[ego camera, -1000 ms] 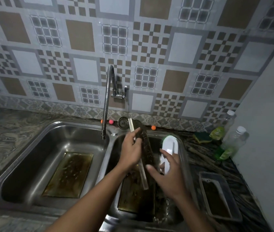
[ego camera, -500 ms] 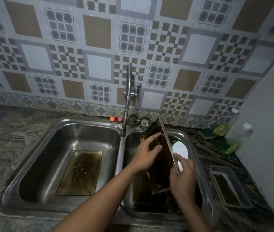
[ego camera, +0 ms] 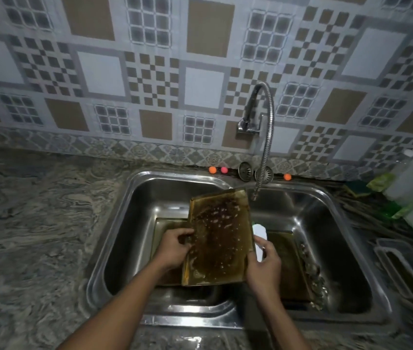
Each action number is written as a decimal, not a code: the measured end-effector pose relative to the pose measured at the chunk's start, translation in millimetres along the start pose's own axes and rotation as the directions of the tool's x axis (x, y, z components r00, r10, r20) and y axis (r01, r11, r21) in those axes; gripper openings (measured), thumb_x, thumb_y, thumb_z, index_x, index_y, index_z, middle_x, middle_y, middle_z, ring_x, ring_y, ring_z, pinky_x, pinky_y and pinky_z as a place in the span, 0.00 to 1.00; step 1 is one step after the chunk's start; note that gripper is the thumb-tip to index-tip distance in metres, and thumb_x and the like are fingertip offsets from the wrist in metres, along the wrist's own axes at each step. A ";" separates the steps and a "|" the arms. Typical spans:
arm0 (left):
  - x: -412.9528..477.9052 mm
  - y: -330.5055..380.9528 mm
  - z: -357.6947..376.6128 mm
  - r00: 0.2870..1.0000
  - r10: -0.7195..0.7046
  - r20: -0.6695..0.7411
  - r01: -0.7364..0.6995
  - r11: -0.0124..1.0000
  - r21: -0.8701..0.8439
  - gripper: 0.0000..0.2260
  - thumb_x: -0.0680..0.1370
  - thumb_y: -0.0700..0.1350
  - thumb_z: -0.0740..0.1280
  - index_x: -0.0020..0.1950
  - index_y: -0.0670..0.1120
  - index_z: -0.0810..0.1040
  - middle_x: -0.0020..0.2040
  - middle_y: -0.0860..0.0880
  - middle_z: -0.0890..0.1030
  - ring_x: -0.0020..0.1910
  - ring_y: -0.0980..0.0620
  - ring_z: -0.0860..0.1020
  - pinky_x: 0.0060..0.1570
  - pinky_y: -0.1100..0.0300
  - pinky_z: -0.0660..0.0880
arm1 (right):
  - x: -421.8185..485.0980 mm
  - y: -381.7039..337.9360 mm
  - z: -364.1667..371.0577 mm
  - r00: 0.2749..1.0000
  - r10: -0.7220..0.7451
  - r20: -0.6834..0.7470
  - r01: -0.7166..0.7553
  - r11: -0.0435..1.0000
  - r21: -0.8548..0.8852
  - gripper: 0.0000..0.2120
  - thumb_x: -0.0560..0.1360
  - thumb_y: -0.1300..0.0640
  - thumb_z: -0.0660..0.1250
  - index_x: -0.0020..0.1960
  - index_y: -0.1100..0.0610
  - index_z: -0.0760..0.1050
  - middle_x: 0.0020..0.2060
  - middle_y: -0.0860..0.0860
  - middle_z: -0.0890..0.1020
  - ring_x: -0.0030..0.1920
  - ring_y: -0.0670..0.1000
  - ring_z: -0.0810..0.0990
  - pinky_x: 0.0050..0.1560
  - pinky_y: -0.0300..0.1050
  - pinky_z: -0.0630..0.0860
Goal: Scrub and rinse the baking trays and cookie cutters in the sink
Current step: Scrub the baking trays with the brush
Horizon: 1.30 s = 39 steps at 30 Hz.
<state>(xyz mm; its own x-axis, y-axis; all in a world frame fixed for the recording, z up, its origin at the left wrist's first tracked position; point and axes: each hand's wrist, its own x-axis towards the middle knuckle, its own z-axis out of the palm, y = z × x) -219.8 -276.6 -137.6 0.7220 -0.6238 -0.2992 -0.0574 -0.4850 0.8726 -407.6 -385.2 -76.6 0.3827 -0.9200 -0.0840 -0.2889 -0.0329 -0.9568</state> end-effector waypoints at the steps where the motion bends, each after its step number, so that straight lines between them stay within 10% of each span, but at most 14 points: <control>1: 0.9 -8.5 -14.5 1.000 -0.030 -0.008 0.030 1.000 0.006 0.19 0.76 0.35 0.68 0.65 0.51 0.77 0.62 0.50 0.79 0.59 0.51 0.79 0.56 0.56 0.78 | -0.7 2.9 12.7 0.999 -0.014 0.048 0.016 0.998 -0.055 0.09 0.77 0.57 0.68 0.57 0.50 0.78 0.53 0.46 0.81 0.55 0.47 0.78 0.57 0.44 0.75; 6: 6.9 -55.0 -65.3 0.980 -0.137 -0.147 0.159 0.977 0.145 0.20 0.77 0.39 0.68 0.67 0.55 0.76 0.66 0.48 0.75 0.57 0.52 0.78 0.48 0.60 0.78 | 3.7 11.0 68.8 0.965 -0.013 0.263 0.085 0.961 -0.264 0.10 0.75 0.59 0.69 0.54 0.49 0.78 0.47 0.43 0.80 0.51 0.45 0.78 0.48 0.33 0.72; 14: 47.6 -97.8 -65.2 0.963 -0.187 -0.194 0.238 0.928 0.286 0.19 0.79 0.40 0.66 0.68 0.56 0.75 0.63 0.46 0.78 0.42 0.57 0.76 0.32 0.70 0.68 | 36.1 76.1 133.3 0.924 0.299 0.238 -0.180 0.889 -0.421 0.16 0.78 0.50 0.60 0.63 0.46 0.78 0.57 0.57 0.75 0.51 0.55 0.80 0.61 0.51 0.75; 22: 70.9 -134.0 -42.9 0.952 -0.236 -0.195 0.287 0.911 0.298 0.21 0.77 0.30 0.64 0.65 0.48 0.79 0.57 0.43 0.83 0.50 0.47 0.83 0.44 0.62 0.78 | 38.7 89.5 154.0 0.883 0.454 0.120 -0.325 0.776 -0.541 0.05 0.77 0.58 0.62 0.47 0.49 0.73 0.58 0.54 0.71 0.56 0.62 0.76 0.63 0.54 0.71; 31: 88.9 -161.3 -30.2 0.921 -0.350 -0.171 0.382 0.897 0.223 0.18 0.78 0.30 0.62 0.64 0.43 0.78 0.56 0.42 0.82 0.54 0.44 0.81 0.52 0.49 0.80 | 62.4 104.3 166.3 0.852 0.474 0.223 -0.125 0.598 -0.792 0.19 0.76 0.56 0.60 0.67 0.51 0.72 0.65 0.58 0.69 0.63 0.60 0.69 0.60 0.53 0.68; 39: 78.6 -162.4 -34.9 0.980 -0.198 -0.023 0.199 0.968 0.153 0.22 0.75 0.27 0.64 0.61 0.49 0.77 0.58 0.50 0.79 0.56 0.51 0.79 0.45 0.71 0.76 | 55.2 105.6 161.7 0.890 0.414 0.192 -0.162 0.678 -0.717 0.16 0.77 0.52 0.62 0.64 0.45 0.69 0.60 0.58 0.71 0.52 0.57 0.73 0.52 0.52 0.70</control>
<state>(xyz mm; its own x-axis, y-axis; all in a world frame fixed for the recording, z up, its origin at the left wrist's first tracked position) -129.6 -225.5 -289.4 0.7349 -0.5012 -0.4568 -0.0171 -0.6871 0.7264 -275.1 -376.4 -227.2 0.3889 -0.7573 -0.5246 -0.8868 -0.1535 -0.4358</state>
